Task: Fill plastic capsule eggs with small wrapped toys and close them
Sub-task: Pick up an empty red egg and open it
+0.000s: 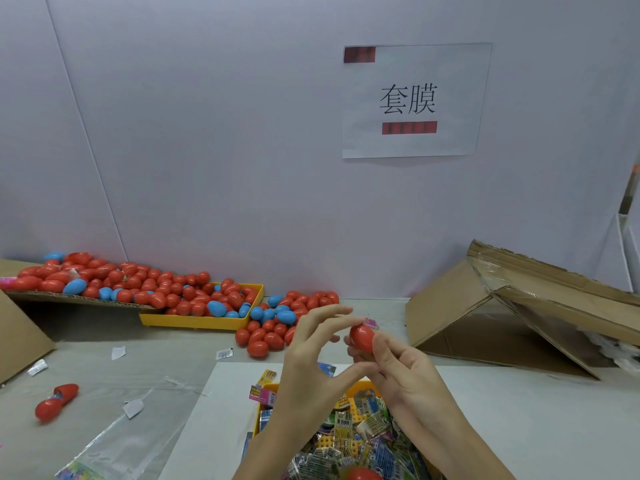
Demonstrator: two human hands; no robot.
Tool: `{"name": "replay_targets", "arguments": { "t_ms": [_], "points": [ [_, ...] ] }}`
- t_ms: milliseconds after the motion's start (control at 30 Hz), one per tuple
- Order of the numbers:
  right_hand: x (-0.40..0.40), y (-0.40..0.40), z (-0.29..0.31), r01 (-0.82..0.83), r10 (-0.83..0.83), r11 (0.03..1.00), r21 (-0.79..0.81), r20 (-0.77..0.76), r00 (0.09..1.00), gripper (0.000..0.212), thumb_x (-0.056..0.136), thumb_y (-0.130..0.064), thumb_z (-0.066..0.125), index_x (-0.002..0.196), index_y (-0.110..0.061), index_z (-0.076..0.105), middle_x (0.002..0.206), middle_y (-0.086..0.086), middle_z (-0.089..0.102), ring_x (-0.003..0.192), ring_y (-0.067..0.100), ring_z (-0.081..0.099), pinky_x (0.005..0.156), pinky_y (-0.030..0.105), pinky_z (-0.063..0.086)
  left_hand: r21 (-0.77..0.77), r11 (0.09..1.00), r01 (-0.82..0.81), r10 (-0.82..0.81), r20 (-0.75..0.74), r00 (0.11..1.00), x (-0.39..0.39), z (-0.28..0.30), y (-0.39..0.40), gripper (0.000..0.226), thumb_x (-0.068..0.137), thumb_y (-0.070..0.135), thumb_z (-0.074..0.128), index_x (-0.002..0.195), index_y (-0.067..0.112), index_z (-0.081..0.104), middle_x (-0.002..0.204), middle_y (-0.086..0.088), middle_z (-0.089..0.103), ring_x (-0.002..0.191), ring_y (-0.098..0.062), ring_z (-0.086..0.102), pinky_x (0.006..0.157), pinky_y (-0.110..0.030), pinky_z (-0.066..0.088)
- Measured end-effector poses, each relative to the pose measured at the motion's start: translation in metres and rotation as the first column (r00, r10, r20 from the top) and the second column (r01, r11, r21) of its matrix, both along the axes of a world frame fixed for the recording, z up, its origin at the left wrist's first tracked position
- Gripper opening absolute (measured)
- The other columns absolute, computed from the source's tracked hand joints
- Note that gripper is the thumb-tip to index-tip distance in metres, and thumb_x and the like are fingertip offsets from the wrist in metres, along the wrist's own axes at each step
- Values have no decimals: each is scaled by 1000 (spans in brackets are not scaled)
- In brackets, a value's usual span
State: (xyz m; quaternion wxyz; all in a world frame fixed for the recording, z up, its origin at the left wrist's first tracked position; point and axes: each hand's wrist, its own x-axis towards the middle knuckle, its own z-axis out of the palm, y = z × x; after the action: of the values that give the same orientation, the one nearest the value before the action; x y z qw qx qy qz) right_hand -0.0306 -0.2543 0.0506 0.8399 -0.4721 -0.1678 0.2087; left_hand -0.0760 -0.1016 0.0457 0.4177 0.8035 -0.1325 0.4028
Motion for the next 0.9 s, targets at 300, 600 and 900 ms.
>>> {"name": "replay_targets", "arguments": {
  "t_ms": [300, 600, 900],
  "points": [
    [-3, -2, 4, -173, 204, 967, 188, -158, 966, 43, 96, -31, 64, 124, 1, 72, 131, 30, 65, 117, 34, 68, 94, 39, 60, 118, 992, 39, -31, -71, 997, 0, 4, 11, 41, 95, 38, 69, 136, 34, 64, 135, 19, 55, 132, -18, 48, 108, -22, 40],
    [2, -3, -2, 57, -58, 997, -46, -18, 998, 53, 72, -16, 88, 120, -5, 69, 120, 21, 72, 114, 33, 72, 89, 33, 62, 67, 993, 98, -89, -129, 988, 5, -4, 17, 36, 89, 30, 80, 123, 28, 68, 125, 17, 60, 123, -14, 58, 93, -23, 52],
    [2, -4, -11, 308, -25, 839, -448, 534, 845, 19, 100, -15, 66, 114, -26, 74, 104, -7, 78, 98, 11, 75, 82, 28, 62, -346, 917, 201, -323, -346, 881, 3, -2, 36, 26, 101, 29, 66, 125, 39, 69, 114, 7, 76, 109, -13, 72, 94, -26, 57]
  ]
}}
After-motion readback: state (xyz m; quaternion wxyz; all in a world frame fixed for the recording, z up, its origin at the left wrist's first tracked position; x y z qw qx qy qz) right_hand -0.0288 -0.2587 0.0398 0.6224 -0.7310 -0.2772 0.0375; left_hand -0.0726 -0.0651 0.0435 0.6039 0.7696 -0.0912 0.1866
